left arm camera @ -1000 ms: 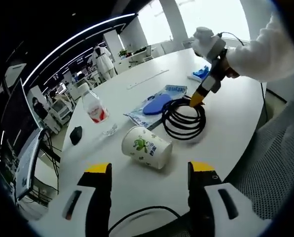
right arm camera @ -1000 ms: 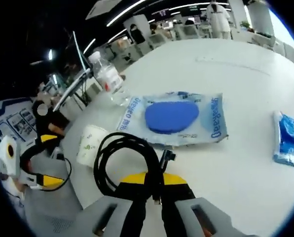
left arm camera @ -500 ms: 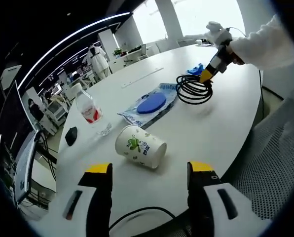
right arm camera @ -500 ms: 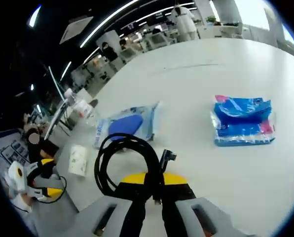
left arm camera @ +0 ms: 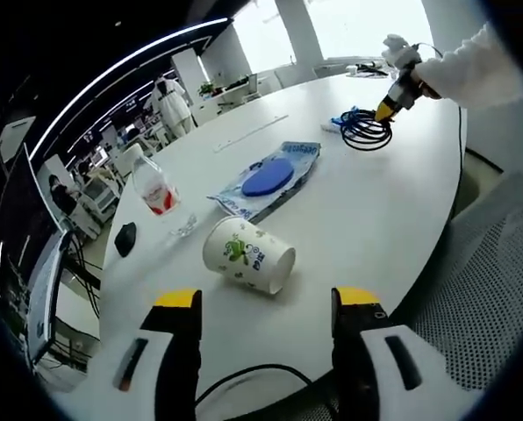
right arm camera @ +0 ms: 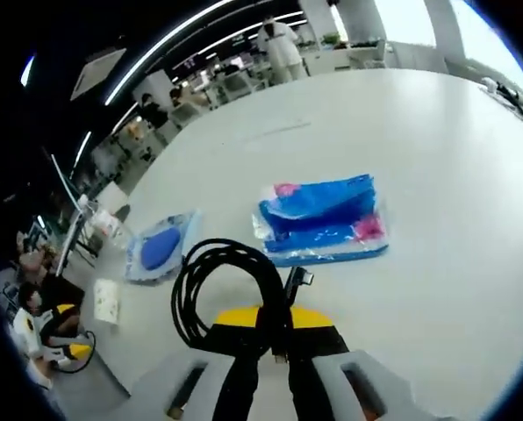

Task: Arrange the tabletop items into an orderly group along one side of the table until the central work area is clear of visible clutter.

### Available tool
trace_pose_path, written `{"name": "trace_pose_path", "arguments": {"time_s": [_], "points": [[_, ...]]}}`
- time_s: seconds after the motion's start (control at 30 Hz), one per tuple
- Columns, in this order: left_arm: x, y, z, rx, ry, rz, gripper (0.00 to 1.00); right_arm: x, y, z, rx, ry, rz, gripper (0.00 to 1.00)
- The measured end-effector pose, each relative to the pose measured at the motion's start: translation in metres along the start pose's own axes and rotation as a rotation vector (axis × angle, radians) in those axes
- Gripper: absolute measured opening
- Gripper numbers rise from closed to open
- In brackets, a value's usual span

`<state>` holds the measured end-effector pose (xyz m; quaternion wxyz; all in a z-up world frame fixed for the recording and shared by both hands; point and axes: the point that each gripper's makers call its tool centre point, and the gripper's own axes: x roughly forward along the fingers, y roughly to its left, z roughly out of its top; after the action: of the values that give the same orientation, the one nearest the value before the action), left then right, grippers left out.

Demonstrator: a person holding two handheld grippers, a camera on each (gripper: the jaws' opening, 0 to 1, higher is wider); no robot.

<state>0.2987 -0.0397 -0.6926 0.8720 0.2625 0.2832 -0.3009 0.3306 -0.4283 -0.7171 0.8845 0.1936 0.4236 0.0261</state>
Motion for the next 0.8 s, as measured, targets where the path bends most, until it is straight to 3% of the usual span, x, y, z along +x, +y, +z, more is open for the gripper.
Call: {"name": "trace_pose_path", "arguments": {"time_s": [0.43, 0.8], "points": [[0.001, 0.0, -0.002, -0.003, 0.011, -0.003, 0.58, -0.006, -0.032, -0.025, 0.063, 0.071, -0.086, 0.07], [0.001, -0.001, -0.004, -0.002, 0.023, -0.006, 0.57, -0.006, -0.047, -0.033, 0.024, 0.108, -0.156, 0.08]]}}
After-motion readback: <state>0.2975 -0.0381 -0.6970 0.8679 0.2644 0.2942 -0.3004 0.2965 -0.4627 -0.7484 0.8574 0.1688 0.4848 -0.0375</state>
